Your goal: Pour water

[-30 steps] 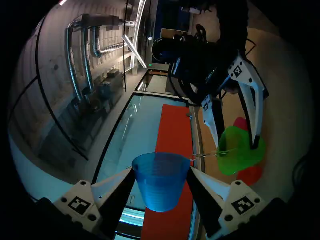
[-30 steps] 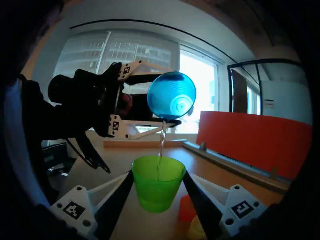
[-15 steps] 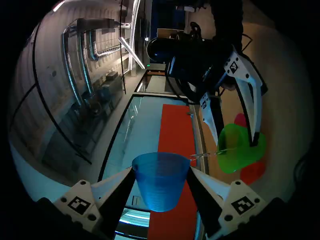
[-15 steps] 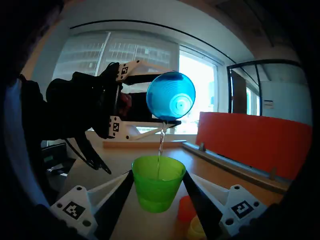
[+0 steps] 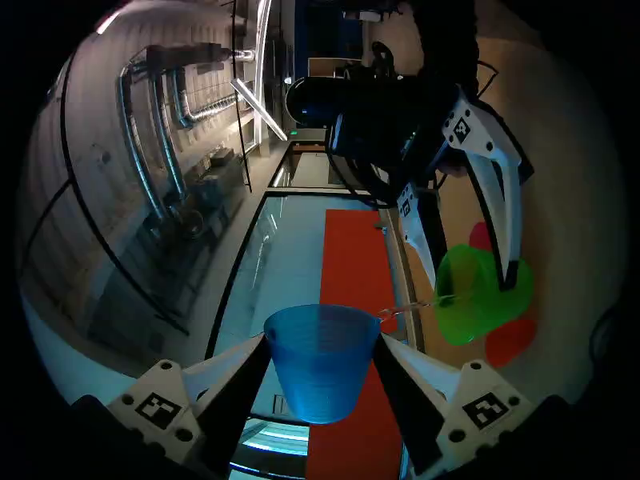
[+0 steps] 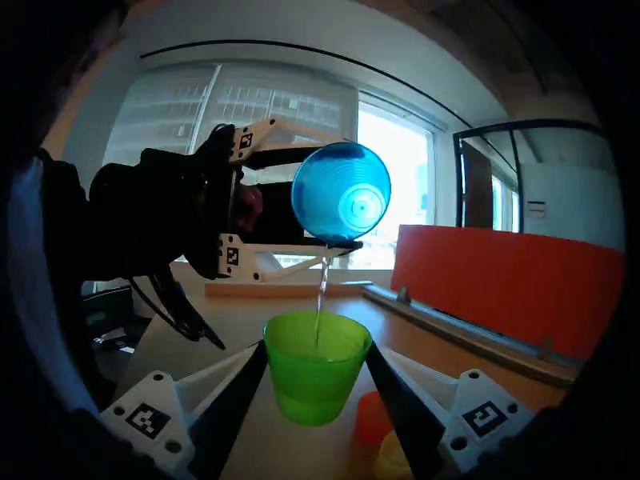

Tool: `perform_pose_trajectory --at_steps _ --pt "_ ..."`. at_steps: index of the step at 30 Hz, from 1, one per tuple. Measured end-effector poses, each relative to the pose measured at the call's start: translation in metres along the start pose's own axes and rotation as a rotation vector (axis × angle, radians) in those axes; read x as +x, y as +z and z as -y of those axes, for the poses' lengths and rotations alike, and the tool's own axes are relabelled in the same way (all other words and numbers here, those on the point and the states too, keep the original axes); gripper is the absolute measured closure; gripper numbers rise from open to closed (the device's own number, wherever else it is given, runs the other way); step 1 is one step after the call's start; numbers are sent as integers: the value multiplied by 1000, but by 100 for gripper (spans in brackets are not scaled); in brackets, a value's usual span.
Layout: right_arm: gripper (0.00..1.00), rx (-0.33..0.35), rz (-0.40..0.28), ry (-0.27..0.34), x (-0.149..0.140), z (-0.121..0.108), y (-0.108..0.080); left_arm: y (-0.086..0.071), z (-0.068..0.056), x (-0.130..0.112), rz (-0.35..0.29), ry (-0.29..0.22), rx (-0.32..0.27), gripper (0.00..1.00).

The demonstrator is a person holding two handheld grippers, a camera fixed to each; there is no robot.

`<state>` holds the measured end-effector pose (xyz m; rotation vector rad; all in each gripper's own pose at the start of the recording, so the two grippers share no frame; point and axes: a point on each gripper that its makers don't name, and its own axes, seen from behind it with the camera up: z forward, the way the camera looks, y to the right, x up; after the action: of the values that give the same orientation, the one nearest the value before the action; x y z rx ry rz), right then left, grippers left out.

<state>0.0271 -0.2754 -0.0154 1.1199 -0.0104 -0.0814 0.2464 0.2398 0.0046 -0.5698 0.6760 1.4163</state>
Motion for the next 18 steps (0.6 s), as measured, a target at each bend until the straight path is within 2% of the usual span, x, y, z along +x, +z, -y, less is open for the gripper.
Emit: perform_pose_trajectory --at_steps 18 --pt "9 -5 -2 2 1 -2 0 1 -5 1 -1 3 0 14"
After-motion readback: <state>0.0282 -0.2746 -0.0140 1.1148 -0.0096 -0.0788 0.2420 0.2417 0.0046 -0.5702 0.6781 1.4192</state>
